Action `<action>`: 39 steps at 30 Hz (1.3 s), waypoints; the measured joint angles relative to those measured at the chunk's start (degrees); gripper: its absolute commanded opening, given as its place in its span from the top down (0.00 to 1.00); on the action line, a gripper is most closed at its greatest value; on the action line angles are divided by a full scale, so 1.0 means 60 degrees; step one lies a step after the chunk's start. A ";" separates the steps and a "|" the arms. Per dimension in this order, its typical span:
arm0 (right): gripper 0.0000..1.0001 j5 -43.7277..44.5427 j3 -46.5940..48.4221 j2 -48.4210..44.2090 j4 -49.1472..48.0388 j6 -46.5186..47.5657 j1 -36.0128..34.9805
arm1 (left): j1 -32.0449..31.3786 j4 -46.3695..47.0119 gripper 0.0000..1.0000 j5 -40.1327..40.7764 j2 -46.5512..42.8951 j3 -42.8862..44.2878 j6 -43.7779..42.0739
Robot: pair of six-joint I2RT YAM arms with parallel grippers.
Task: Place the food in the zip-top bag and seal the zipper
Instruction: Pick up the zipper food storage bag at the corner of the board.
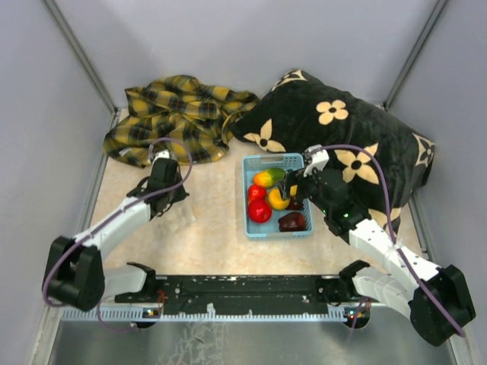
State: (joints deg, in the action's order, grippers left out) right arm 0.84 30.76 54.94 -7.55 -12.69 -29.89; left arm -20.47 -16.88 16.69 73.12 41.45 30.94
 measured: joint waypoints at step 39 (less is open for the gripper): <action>0.35 -0.4408 0.0769 0.3796 -0.6652 -0.4834 -0.1628 | -0.0004 0.8324 0.95 -0.8564 -0.3439 -0.3209 0.1464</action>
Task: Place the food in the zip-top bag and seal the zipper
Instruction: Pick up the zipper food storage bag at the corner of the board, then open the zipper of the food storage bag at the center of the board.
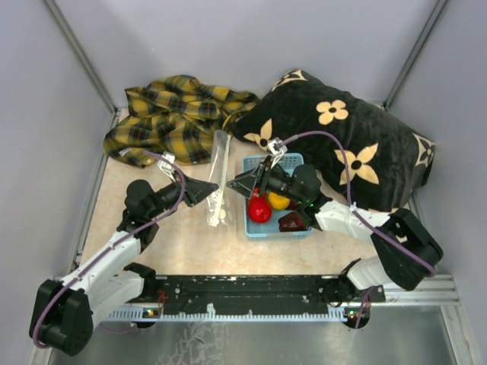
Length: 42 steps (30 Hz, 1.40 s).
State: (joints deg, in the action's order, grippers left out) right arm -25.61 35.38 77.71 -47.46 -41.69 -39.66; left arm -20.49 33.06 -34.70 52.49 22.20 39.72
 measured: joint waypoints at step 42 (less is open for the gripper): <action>0.57 -0.0754 0.0506 0.0951 -0.1876 -0.1490 -0.0270 | 0.0000 0.0641 0.97 -0.0302 0.0313 -0.0226 0.0339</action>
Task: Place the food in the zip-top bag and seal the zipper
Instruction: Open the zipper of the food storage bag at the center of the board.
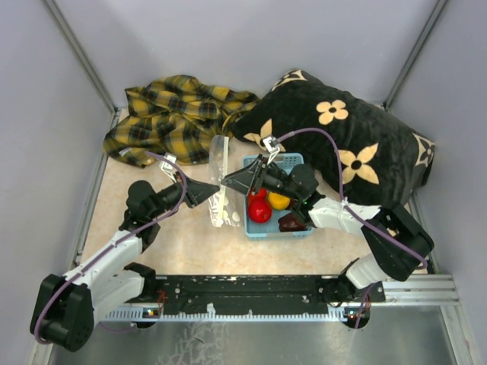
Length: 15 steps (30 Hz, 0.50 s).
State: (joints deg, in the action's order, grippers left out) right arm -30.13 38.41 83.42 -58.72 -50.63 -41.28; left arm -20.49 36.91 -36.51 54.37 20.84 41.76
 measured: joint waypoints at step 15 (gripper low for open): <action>0.55 0.0616 -0.0004 -0.0532 0.1588 0.0969 0.0222 | -0.0004 0.0280 0.99 -0.0146 -0.0149 -0.0299 0.0055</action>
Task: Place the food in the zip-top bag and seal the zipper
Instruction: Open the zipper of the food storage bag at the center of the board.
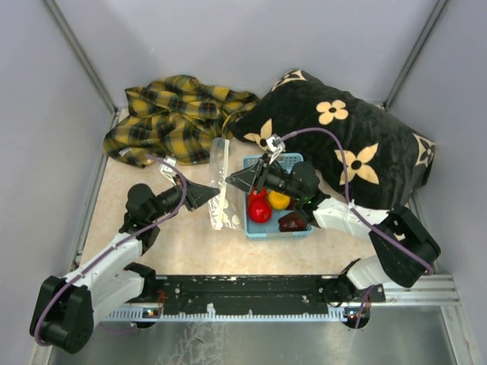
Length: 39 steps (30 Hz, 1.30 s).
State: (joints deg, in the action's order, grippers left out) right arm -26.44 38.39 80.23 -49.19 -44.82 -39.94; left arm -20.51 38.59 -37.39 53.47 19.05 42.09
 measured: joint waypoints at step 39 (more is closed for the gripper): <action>1.00 0.1362 0.1242 0.0463 0.2586 0.0495 -0.0663 | -0.1424 -0.4725 0.28 0.3373 -0.1570 0.0958 -0.2065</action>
State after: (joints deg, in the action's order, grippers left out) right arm -18.26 45.84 83.00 -33.67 -41.85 -43.92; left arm -29.06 10.24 -17.15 44.05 24.80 29.69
